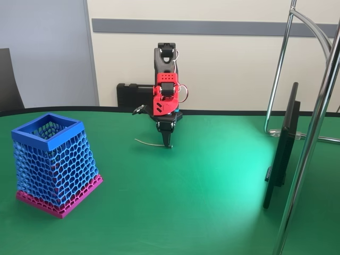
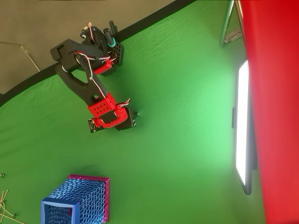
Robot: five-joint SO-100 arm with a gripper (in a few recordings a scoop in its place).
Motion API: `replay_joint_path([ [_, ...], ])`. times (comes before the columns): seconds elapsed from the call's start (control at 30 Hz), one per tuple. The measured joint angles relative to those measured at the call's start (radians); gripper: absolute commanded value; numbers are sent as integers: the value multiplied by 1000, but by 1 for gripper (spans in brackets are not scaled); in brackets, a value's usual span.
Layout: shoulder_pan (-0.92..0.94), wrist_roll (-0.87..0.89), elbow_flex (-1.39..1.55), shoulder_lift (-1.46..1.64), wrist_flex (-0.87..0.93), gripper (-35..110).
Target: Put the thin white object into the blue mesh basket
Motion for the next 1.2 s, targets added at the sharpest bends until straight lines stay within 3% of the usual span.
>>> replay_joint_path([
  [1.2,143,-32,-526,25,216,1],
])
